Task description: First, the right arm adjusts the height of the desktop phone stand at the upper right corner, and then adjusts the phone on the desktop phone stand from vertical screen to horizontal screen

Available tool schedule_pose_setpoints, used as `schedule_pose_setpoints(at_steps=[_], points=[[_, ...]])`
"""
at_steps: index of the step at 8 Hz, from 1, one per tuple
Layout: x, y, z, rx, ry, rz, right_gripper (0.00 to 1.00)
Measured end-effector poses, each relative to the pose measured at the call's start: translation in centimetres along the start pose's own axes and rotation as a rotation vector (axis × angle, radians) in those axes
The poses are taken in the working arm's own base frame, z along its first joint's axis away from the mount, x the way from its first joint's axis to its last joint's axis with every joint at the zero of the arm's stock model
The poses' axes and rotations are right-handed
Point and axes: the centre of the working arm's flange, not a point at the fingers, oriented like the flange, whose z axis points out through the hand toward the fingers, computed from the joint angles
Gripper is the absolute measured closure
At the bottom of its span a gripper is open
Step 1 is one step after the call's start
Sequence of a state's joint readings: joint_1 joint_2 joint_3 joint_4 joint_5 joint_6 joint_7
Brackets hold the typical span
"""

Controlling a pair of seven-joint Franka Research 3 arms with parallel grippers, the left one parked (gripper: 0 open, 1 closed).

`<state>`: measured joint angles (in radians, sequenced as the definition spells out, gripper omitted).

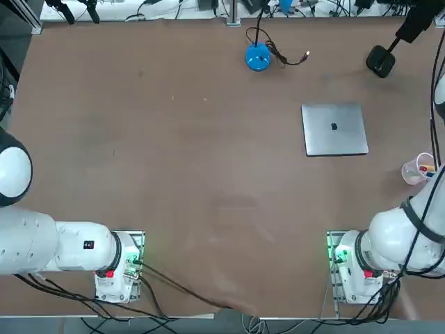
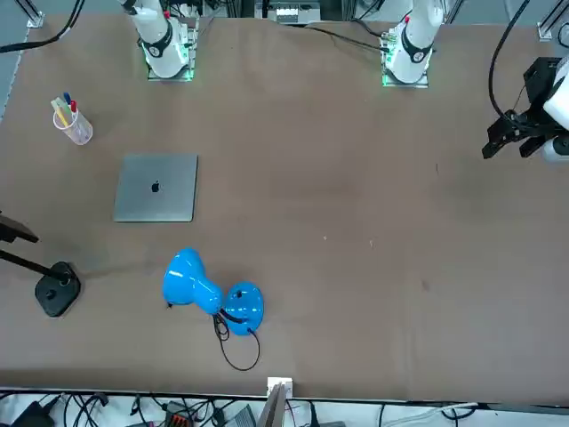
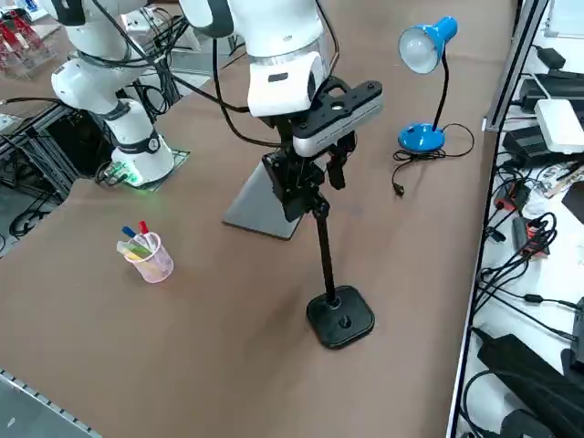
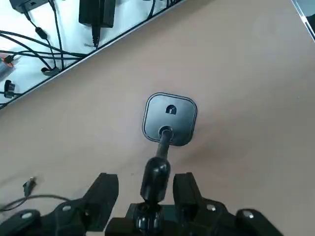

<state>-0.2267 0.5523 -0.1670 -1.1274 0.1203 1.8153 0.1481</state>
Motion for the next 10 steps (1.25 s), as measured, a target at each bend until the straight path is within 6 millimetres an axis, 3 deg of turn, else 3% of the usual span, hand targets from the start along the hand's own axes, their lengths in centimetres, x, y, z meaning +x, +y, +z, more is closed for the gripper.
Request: schedule_pose_setpoints(at_steps=[5, 7, 8, 10], points=[[-0.09, 0.07, 0.74, -0.003, -0.013, 0.004, 0.37], [-0.08, 0.16, 0.94, -0.004, -0.016, 0.006, 0.64], [-0.07, 0.26, 0.95, -0.005, -0.016, 0.01, 0.7], [-0.04, 0.41, 0.98, -0.006, -0.017, 0.015, 0.7]])
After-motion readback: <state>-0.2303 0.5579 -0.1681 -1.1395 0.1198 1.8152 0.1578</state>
